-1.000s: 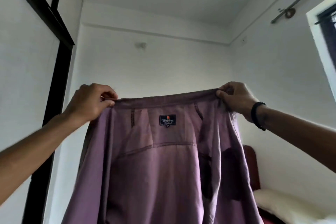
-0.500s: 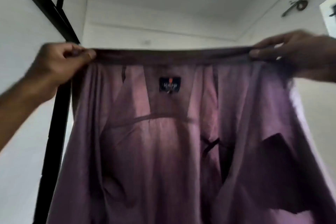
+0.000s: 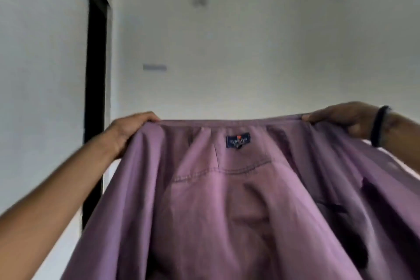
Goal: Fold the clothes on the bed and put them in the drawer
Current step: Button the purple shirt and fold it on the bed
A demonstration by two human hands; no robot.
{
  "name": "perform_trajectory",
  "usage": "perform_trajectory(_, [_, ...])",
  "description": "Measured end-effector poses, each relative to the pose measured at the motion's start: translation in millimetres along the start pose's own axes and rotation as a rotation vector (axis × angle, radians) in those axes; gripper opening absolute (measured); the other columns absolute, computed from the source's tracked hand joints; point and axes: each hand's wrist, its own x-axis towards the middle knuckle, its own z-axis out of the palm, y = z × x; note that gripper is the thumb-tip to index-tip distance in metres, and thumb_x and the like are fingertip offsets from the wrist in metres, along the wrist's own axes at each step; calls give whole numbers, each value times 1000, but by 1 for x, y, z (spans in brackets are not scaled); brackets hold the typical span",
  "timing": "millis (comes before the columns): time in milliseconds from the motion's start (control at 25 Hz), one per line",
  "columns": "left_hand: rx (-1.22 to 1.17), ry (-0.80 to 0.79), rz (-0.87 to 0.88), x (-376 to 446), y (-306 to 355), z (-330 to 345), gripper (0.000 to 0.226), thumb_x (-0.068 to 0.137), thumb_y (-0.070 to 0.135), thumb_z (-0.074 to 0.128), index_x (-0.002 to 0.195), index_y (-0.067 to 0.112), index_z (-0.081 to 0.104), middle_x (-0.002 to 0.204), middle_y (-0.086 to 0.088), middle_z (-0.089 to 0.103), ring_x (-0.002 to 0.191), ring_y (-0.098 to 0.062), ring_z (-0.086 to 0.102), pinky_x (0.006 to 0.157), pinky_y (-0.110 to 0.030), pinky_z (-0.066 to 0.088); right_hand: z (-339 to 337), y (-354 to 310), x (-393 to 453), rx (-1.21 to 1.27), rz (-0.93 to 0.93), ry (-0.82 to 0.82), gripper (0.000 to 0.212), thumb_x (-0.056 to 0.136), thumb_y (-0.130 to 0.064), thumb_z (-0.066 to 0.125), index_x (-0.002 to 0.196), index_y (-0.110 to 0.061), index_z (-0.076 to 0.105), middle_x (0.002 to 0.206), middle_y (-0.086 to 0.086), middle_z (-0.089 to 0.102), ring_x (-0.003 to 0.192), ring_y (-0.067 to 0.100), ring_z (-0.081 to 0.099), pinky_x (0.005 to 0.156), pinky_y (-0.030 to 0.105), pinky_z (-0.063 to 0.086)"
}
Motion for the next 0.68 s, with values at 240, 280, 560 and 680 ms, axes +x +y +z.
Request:
perform_trajectory(240, [211,119,-300,-2,-393,45,19,88,13,80,75,14,67,69,-8,62,61,-16,51,53,-23,38,42,347,119,-522,225,333,13,86,-14,79,91,-2,76,97,20,75,84,29,68,86,49,60])
perform_trajectory(280, [289,125,-318,-4,-436,53,18,87,14,81,74,14,68,65,-6,61,63,-16,49,54,-25,35,57,386,127,-673,199,345,12,85,-19,80,81,-9,74,92,17,73,87,29,69,82,44,57])
perform_trajectory(560, [759,193,27,-26,-487,111,17,84,34,76,82,18,73,75,-1,72,73,-27,69,65,-36,52,113,459,84,-964,15,404,24,91,-31,71,77,-14,60,80,15,60,93,44,66,70,40,43])
perform_trajectory(680, [810,137,163,-116,-479,139,8,83,30,79,82,23,76,73,3,65,68,-25,64,63,-36,49,151,481,-5,-710,48,313,19,85,-16,71,67,-13,65,58,3,64,66,32,70,63,39,54])
